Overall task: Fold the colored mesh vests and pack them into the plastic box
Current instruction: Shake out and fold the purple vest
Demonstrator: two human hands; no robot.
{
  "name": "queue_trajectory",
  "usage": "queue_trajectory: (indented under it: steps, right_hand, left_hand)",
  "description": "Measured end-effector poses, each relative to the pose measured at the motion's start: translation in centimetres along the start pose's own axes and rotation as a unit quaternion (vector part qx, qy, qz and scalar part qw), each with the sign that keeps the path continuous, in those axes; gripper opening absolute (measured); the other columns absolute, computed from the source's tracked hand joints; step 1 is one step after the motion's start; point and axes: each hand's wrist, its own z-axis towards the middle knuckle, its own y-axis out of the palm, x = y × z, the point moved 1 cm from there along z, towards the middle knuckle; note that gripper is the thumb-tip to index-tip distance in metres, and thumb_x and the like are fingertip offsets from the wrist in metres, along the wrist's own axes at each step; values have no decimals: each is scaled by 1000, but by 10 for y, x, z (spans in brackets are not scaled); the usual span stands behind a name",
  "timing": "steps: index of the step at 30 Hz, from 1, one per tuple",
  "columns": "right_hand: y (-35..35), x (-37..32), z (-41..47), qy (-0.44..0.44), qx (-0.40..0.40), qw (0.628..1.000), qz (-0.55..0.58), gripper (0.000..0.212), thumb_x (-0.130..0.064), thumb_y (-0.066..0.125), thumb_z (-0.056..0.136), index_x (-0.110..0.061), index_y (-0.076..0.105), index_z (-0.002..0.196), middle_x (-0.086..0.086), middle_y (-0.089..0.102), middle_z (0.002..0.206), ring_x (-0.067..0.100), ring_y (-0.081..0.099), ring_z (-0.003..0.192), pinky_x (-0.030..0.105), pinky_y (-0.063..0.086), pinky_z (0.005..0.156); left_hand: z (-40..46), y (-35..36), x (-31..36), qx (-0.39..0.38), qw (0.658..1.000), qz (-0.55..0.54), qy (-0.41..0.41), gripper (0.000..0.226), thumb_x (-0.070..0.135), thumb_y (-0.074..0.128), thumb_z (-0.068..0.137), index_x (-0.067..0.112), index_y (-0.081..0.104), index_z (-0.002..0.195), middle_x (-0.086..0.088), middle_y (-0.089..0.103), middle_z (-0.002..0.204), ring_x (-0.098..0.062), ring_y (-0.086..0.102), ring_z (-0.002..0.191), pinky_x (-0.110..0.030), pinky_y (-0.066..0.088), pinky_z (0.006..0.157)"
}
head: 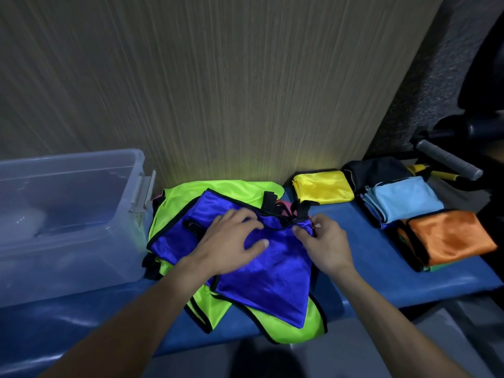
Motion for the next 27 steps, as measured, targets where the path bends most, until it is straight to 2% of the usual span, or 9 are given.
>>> queue_trajectory:
  steps: [2,4,10,13,16,19,21,25,27]
  right_hand:
    - [3,-1,-2,-43,19,998,-38,24,-40,73,90,-22,56,87,-7,66,72,14,62,70,32,43,59]
    - [5,0,-4,-82,31,993,-76,23,-41,70,90,-26,53,89,-8,63,71,16,60,70,35,46,59]
    - [7,-1,-5,-145,43,983,-102,16,-32,64,91,-31,49,95,-8,59,67,20,57,68,39,48,60]
    - [7,1,-4,-150,45,981,-114,18,-32,65,90,-29,49,96,-7,62,71,21,58,71,42,49,64]
    - [8,5,-1,-149,39,981,-114,19,-33,67,91,-29,49,96,-8,62,70,20,58,70,41,50,62]
    - [6,6,1,-111,20,992,-54,22,-37,73,90,-27,54,91,-9,64,70,14,60,69,32,47,63]
    - [4,6,3,-56,-23,997,46,19,-32,78,88,-28,60,87,-7,70,73,10,66,71,29,51,65]
    - [-2,11,9,-7,-129,981,148,17,-26,81,87,-19,70,99,-2,78,90,16,75,86,49,61,81]
    - [-8,8,10,11,-165,971,172,27,-28,80,88,-16,68,108,2,78,97,19,76,89,48,62,81]
  left_hand:
    - [15,-6,7,97,991,-91,0,34,56,56,93,33,66,116,18,57,117,-9,50,113,-41,46,99]
    - [32,-6,18,126,977,-171,-14,38,60,60,86,32,67,111,18,60,108,-8,53,106,-36,49,94]
    - [61,8,39,52,960,-259,-92,47,80,58,73,36,59,92,18,68,94,-8,64,96,-45,53,91]
    - [69,8,41,30,947,-298,-118,36,72,58,76,39,63,89,18,70,88,-6,67,91,-46,52,94]
    - [76,6,47,31,949,-299,-94,17,48,67,89,42,66,73,17,66,72,-4,62,73,-32,49,70]
    - [83,2,50,61,945,-316,-65,19,34,72,93,31,72,74,9,67,70,-10,60,67,-31,44,62]
    - [89,0,50,64,940,-332,-44,15,32,74,92,21,77,83,3,72,77,-20,66,76,-36,51,69]
    - [97,3,53,71,930,-360,-11,5,22,80,87,18,80,86,8,76,83,-13,71,83,-31,56,76]
    - [100,7,56,73,926,-371,8,2,20,81,86,17,80,86,10,76,83,-10,72,84,-31,57,79]
